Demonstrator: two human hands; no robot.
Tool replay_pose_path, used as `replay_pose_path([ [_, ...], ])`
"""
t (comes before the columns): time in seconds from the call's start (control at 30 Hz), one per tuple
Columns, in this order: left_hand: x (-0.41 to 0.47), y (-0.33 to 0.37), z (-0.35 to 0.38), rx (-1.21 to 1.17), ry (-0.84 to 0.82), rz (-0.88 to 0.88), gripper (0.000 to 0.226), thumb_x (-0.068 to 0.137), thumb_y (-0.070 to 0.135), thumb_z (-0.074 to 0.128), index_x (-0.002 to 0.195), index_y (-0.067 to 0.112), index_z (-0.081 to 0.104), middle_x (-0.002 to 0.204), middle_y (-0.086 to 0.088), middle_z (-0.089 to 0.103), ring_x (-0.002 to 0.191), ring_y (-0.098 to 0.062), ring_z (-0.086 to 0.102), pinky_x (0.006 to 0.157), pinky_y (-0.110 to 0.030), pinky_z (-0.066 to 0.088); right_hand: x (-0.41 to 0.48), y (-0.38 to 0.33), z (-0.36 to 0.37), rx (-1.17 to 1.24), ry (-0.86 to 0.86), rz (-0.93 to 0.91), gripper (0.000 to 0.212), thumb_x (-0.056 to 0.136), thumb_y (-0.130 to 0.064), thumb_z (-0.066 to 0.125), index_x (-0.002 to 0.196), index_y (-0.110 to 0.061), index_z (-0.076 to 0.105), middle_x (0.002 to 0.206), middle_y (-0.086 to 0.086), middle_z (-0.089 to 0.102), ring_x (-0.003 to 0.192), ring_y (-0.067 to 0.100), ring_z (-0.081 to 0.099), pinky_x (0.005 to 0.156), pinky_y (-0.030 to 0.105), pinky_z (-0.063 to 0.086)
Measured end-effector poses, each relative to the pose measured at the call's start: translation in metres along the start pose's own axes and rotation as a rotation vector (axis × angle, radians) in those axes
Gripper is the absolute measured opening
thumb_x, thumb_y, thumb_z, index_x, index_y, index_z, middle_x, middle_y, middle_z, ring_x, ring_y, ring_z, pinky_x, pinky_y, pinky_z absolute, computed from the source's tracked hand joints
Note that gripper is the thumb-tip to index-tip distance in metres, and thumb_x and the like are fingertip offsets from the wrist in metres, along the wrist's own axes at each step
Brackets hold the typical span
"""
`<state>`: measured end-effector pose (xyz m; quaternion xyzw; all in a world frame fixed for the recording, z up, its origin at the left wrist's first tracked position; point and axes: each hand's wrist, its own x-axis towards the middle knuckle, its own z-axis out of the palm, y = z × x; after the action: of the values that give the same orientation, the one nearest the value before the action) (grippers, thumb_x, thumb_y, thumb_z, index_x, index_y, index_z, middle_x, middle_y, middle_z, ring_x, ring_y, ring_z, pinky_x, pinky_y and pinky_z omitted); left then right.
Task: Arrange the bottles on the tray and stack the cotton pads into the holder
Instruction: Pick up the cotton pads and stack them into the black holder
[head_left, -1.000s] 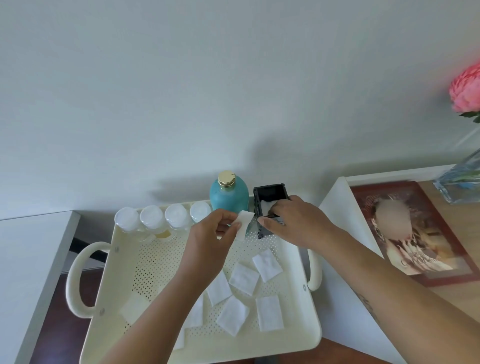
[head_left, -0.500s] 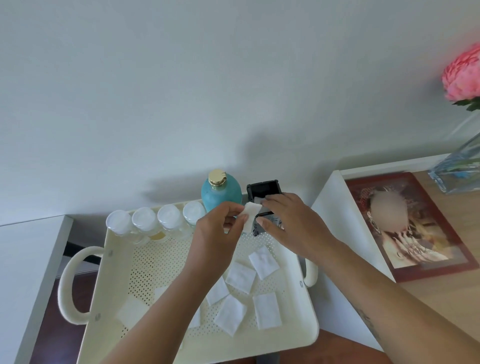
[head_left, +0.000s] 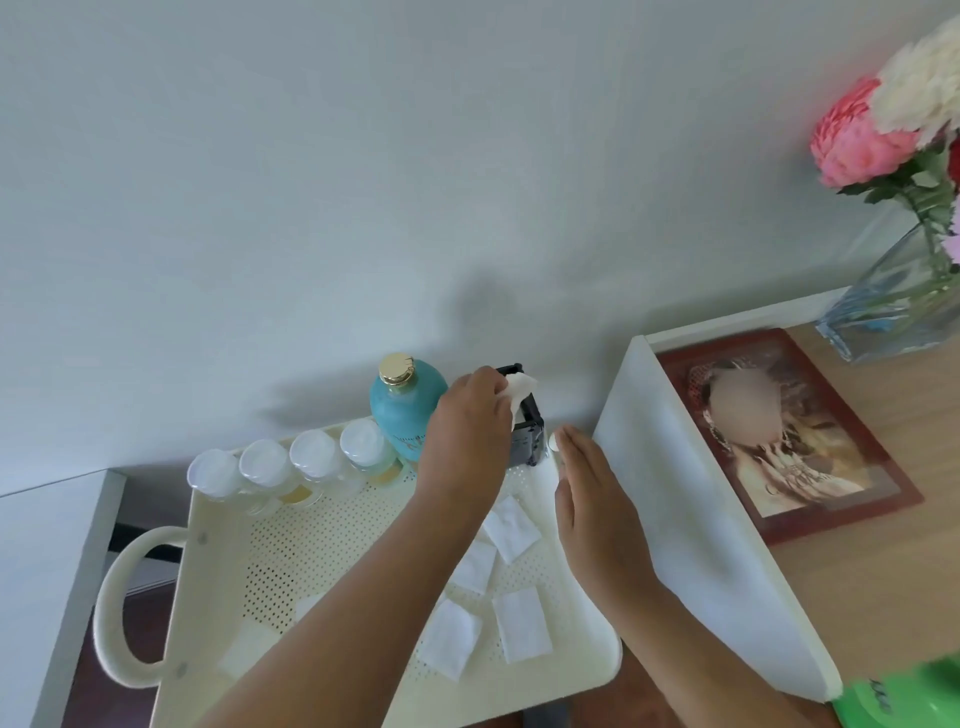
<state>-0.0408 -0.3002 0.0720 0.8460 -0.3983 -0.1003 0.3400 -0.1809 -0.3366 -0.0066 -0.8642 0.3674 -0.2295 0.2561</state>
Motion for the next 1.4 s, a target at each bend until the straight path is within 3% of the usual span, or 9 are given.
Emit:
replay_pose_path([
  [0.2,0.015,0.007,0.016,0.449,-0.150,-0.001,0.018,0.086,-0.003,0.053,0.096,0.011,0.048,0.100,-0.006,0.055,0.074,-0.017,0.041,0.060,-0.026,0.032,0.000,0.001,0.001,-0.009,-0.002,-0.001,0.043,0.092,-0.001,0.050,0.135,-0.003,0.047,0.141,0.011,0.049,0.130,0.020,0.047,0.102,0.025,0.039],
  [0.43,0.019,0.006,0.017,0.474,-0.069,0.101,0.016,0.088,0.002,0.060,0.100,0.009,0.052,0.102,-0.006,0.053,0.090,-0.022,0.048,0.067,-0.029,0.038,0.000,0.002,-0.002,0.006,-0.024,-0.011,0.044,0.093,-0.001,0.049,0.136,-0.003,0.045,0.143,0.011,0.047,0.131,0.019,0.046,0.105,0.023,0.036],
  [0.63,0.031,0.005,0.016,0.596,-0.245,0.072,0.014,0.085,-0.002,0.054,0.085,0.011,0.059,0.075,-0.006,0.054,0.095,-0.025,0.048,0.066,-0.029,0.036,0.000,0.002,-0.002,0.019,-0.046,-0.006,0.045,0.094,-0.002,0.048,0.138,-0.005,0.043,0.145,0.010,0.044,0.133,0.018,0.043,0.104,0.020,0.033],
  [0.77,0.033,0.007,0.025,0.765,-0.377,0.101,0.015,0.089,0.018,0.050,0.100,0.015,0.060,0.083,-0.001,0.055,0.098,-0.026,0.043,0.073,-0.031,0.032,0.000,0.003,-0.003,0.002,-0.058,-0.006,0.045,0.095,-0.005,0.047,0.140,-0.007,0.041,0.147,0.008,0.042,0.133,0.016,0.043,0.102,0.016,0.033],
  [0.87,0.031,0.007,0.028,0.868,-0.485,0.203,0.034,0.092,0.031,0.032,0.106,0.015,0.059,0.095,-0.002,0.058,0.102,-0.034,0.043,0.073,-0.040,0.026,0.001,0.004,-0.004,-0.001,-0.070,-0.011,0.046,0.096,-0.006,0.045,0.141,-0.008,0.039,0.148,0.006,0.040,0.133,0.014,0.042,0.100,0.014,0.034],
  [0.93,0.028,0.005,0.029,0.857,-0.538,0.234,0.062,0.081,0.040,0.009,0.110,0.015,0.058,0.099,-0.006,0.060,0.094,-0.035,0.041,0.072,-0.044,0.023,0.001,0.004,-0.005,0.010,-0.073,-0.017,0.046,0.097,-0.008,0.043,0.142,-0.009,0.038,0.149,0.004,0.039,0.134,0.012,0.042,0.100,0.014,0.037],
  [1.0,0.024,0.002,0.030,0.779,-0.500,0.183,0.073,0.070,0.046,-0.002,0.096,0.013,0.057,0.083,-0.006,0.055,0.086,-0.029,0.037,0.075,-0.043,0.025,0.002,0.005,-0.005,0.032,-0.068,-0.025,0.045,0.097,-0.008,0.042,0.141,-0.010,0.039,0.148,0.003,0.040,0.132,0.011,0.043,0.098,0.018,0.044],
  [1.17,0.016,-0.003,0.031,0.703,-0.412,0.151,0.055,0.078,0.052,0.008,0.073,0.018,0.051,0.076,-0.001,0.060,0.084,-0.023,0.043,0.085,-0.040,0.034,0.002,0.007,-0.003,0.027,-0.057,-0.028,0.043,0.095,-0.007,0.045,0.139,-0.009,0.043,0.145,0.003,0.044,0.128,0.011,0.047,0.095,0.012,0.041],
  [1.4,0.005,-0.001,0.016,0.578,-0.331,0.226,0.037,0.089,0.042,0.034,0.089,0.019,0.063,0.088,0.005,0.065,0.096,-0.020,0.051,0.092,-0.036,0.039,0.000,0.009,0.001,0.023,-0.030,-0.032,0.043,0.095,-0.005,0.046,0.137,-0.007,0.045,0.143,0.009,0.046,0.131,0.016,0.045,0.103,0.018,0.035],
])
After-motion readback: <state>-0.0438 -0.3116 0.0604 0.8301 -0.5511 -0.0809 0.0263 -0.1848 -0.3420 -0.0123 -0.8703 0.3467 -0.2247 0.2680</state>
